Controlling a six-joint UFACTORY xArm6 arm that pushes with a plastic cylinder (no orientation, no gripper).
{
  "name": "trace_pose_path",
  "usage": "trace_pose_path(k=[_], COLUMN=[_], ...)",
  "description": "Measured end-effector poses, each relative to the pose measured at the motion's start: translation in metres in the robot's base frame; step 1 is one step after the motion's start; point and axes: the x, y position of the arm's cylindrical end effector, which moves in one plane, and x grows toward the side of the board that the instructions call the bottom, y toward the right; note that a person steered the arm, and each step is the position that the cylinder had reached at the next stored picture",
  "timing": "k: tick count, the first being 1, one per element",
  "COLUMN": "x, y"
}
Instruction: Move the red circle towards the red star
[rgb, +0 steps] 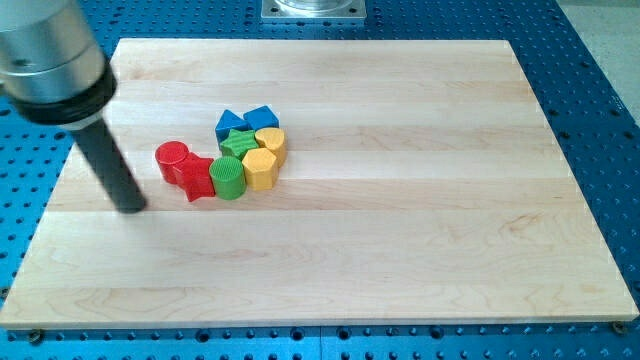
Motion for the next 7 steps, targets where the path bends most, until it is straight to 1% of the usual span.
trace_pose_path(k=[1, 2, 3, 4, 5, 6, 7], x=[-0.026, -0.022, 0.000, -0.002, 0.000, -0.016, -0.055], y=[0.025, 0.008, 0.005, 0.049, 0.027, 0.008, 0.009])
